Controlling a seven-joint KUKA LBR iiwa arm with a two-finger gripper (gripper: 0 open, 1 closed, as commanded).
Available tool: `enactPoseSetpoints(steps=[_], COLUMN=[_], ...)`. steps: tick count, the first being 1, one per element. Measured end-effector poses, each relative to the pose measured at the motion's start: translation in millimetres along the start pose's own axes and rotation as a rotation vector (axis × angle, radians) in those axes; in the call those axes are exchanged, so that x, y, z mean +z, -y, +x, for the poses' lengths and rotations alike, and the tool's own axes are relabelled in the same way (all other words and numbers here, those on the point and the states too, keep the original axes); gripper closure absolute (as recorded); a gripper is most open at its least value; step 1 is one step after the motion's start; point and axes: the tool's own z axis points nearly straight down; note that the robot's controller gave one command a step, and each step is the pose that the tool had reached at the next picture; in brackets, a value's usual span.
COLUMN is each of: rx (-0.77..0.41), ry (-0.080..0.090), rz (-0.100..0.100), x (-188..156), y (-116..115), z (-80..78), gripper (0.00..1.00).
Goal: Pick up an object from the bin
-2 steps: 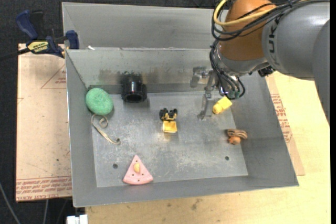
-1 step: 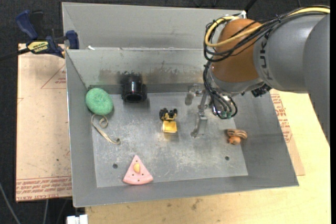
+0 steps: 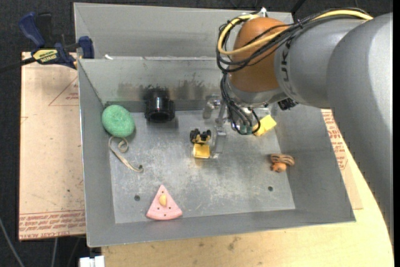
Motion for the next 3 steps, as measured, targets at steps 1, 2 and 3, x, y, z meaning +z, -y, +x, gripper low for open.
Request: enactPoseSetpoints(steps=[1, 2, 3], rx=[0.204, 0.204, 0.203], ry=[0.005, 0.005, 0.003], rz=[-0.002, -0.002, -0.002], x=[18.3, 18.3, 18.5], y=[-26.4, -26.5, -27.0], z=[44.2, 44.1, 42.7], gripper=[1.00, 1.00, 1.00])
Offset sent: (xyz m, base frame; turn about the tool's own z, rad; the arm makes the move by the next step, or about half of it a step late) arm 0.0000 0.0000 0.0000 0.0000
